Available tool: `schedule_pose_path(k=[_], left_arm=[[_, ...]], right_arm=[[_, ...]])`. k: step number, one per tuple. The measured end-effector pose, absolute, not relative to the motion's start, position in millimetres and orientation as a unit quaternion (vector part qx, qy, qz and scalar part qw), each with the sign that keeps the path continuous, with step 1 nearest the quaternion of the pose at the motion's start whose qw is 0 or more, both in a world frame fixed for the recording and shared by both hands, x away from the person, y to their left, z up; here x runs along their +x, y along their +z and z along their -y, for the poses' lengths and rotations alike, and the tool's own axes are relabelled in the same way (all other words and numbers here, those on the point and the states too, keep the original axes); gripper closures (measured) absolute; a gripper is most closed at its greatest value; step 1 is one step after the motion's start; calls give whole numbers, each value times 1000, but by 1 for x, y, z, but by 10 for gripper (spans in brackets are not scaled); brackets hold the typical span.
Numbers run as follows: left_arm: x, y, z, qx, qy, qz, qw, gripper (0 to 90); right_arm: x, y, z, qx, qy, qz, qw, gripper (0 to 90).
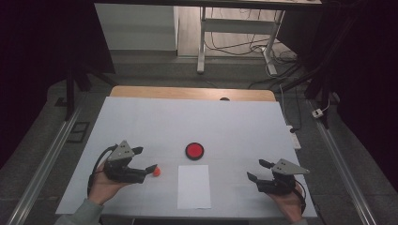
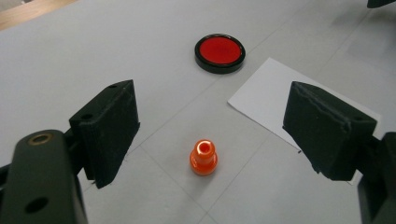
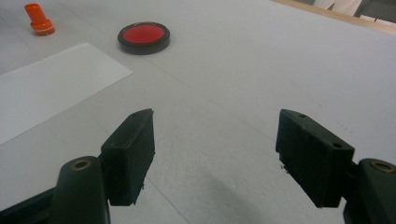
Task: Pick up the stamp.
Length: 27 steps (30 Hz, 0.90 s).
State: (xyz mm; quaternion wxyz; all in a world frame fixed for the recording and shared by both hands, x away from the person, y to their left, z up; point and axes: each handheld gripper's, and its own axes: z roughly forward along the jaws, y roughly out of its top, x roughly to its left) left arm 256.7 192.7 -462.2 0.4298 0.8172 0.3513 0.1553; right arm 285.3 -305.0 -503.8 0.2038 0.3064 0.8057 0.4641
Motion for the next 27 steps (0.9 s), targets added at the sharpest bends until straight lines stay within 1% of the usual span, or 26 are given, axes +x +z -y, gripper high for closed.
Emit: schedule_pose_path(k=[6,12,15,16,18,27], left_arm=[[269,-456,-183,826,146,-338,427,197],[287,-451,-176,829,143,-342,419,201],[290,-456,-171,836,134,-339,410,206],[291,-459,-170,838,133,-338,408,220],[292,-465,-167,849,123,-333,391,221],[291,-485,-169,862,112,-331,368,251]], right_arm=[[285,-504,304,307,460,-808,205,283],[285,-503,303,307,464,-804,208,285],[285,-504,303,306,460,-807,207,285],[285,-505,303,307,459,-808,205,285],[285,-504,303,307,460,-808,205,286],[286,-506,303,307,455,-811,202,287]])
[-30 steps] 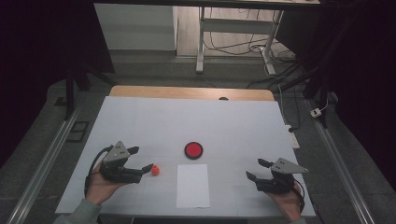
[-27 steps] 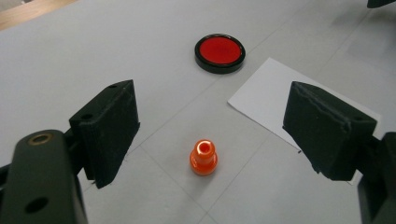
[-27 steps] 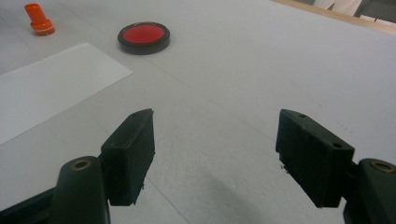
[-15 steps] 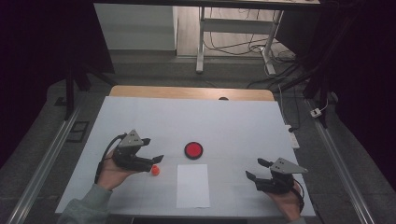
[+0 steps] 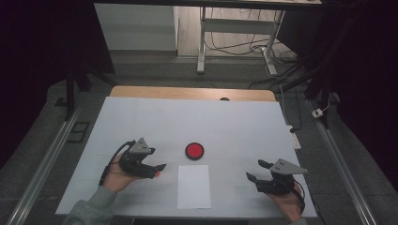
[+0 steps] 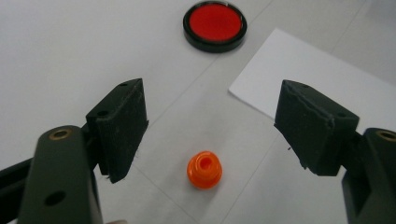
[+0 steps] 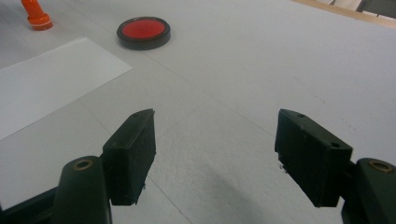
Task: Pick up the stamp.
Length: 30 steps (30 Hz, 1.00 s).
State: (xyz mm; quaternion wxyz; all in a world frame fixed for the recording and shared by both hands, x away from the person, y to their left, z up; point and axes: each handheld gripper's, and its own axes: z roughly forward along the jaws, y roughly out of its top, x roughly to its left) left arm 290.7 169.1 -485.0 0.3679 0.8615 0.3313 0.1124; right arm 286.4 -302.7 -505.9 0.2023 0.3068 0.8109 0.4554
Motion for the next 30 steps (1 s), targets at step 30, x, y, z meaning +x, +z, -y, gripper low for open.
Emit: schedule_pose_path(k=[30], left_arm=[[288,-514,-165,882,94,-330,324,488]], right_arm=[[288,-510,301,310,449,-814,198,285]])
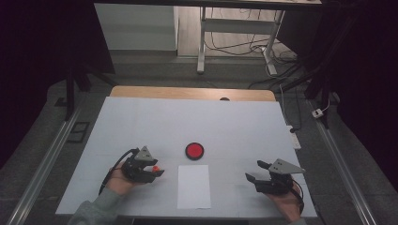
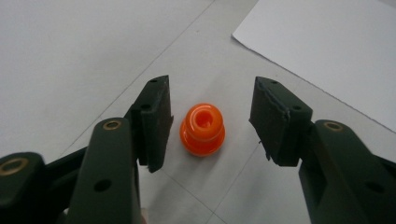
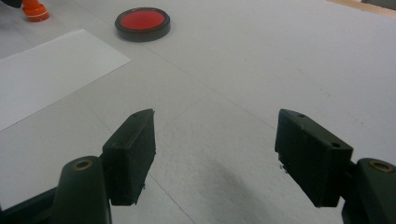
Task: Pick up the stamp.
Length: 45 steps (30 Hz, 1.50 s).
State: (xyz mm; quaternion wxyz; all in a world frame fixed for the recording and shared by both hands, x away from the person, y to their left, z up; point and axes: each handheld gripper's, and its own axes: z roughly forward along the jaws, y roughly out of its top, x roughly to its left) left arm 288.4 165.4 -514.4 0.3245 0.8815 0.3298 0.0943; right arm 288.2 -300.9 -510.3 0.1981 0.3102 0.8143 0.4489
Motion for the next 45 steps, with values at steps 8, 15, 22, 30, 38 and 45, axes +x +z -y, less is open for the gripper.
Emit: schedule_pose_path(k=[8,15,22,30,38,45], left_arm=[[288,-515,-169,881,90,-331,325,595],[287,-516,-171,883,93,-328,323,717],[287,-515,-172,880,98,-332,325,721],[287,-509,-180,865,109,-343,349,722],[286,-501,-191,843,116,-357,385,722],[285,-493,-203,820,120,-367,423,722]], right_arm=[[288,-510,301,312,448,-814,200,286],[288,-509,301,313,447,-814,200,287],[288,-510,301,313,447,-814,200,286],[289,-511,301,312,444,-816,199,287],[288,-512,299,310,444,-816,204,286],[287,-512,299,308,446,-813,213,297]])
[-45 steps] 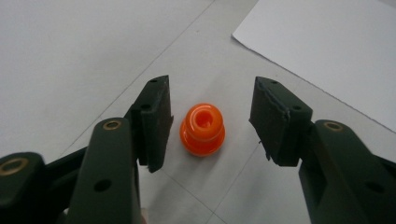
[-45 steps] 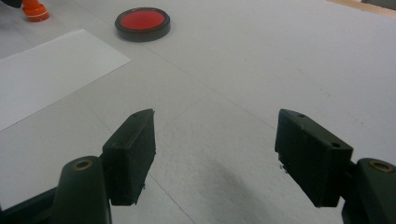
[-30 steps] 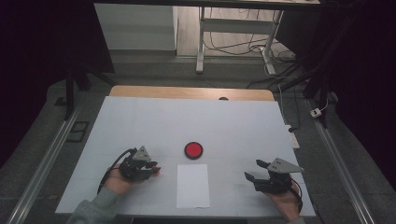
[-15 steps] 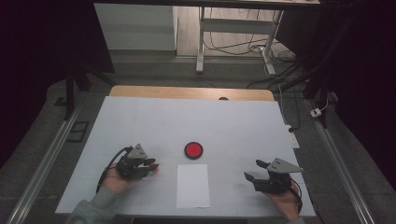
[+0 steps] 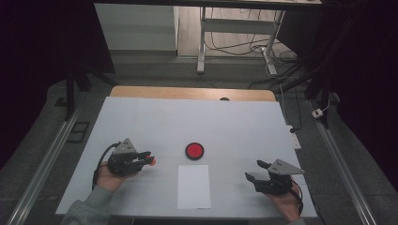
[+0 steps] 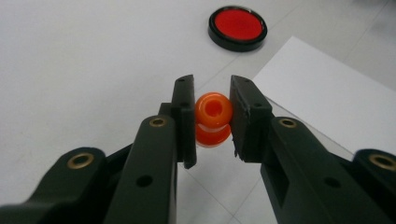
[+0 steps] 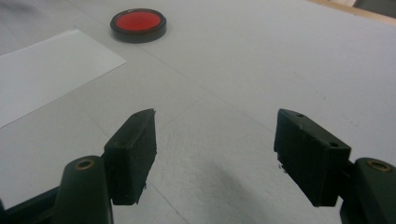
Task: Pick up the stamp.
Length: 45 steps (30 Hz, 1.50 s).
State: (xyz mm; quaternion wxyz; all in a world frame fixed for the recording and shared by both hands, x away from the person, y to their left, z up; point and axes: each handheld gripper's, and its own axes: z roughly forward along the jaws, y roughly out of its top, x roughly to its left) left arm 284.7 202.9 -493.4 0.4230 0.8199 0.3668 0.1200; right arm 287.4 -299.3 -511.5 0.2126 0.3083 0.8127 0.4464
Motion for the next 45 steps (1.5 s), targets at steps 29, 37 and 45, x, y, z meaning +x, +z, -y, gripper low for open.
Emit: schedule_pose_path(k=[29,37,45], left_arm=[[275,-453,-188,784,102,-322,521,721],[272,-443,-171,789,97,-296,530,721],[271,-440,-162,793,89,-281,533,721]], right_arm=[[288,-511,300,316,452,-807,211,299],[288,-512,299,314,450,-809,210,298],[289,-512,299,315,451,-809,207,299]])
